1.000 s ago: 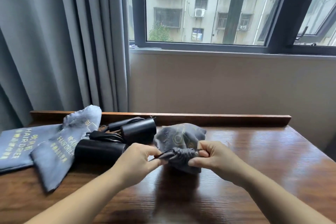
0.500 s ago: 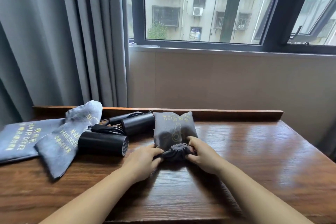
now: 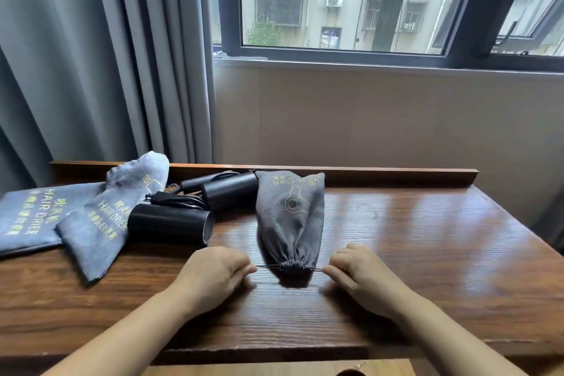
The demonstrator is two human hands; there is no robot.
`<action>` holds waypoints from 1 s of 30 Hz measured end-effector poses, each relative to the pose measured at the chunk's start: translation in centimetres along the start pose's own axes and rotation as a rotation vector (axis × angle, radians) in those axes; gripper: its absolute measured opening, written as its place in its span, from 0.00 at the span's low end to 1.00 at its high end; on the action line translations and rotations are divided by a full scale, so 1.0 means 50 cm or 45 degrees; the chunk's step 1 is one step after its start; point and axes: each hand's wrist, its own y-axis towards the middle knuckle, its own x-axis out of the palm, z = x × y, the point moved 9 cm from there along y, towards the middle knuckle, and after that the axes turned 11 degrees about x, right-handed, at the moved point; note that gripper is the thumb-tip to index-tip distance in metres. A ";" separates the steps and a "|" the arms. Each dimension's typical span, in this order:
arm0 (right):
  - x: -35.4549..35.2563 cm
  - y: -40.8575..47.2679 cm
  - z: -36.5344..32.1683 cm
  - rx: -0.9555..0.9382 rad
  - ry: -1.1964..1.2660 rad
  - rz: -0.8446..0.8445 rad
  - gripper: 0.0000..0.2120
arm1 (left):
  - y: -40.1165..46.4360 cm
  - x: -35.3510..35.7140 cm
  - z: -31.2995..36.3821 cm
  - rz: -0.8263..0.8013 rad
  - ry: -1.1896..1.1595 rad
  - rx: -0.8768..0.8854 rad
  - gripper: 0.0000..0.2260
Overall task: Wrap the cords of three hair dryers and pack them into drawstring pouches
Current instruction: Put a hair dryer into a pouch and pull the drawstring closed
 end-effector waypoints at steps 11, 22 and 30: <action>0.001 -0.008 -0.005 0.284 -0.141 -0.134 0.35 | 0.029 -0.018 0.064 -0.109 0.215 -0.106 0.30; -0.066 -0.040 -0.011 0.430 0.461 -0.054 0.21 | 0.012 0.009 0.073 -0.255 -0.908 -0.537 0.08; -0.037 -0.092 -0.199 -0.078 0.130 -0.051 0.14 | 0.031 0.055 0.183 0.065 -2.114 -0.884 0.10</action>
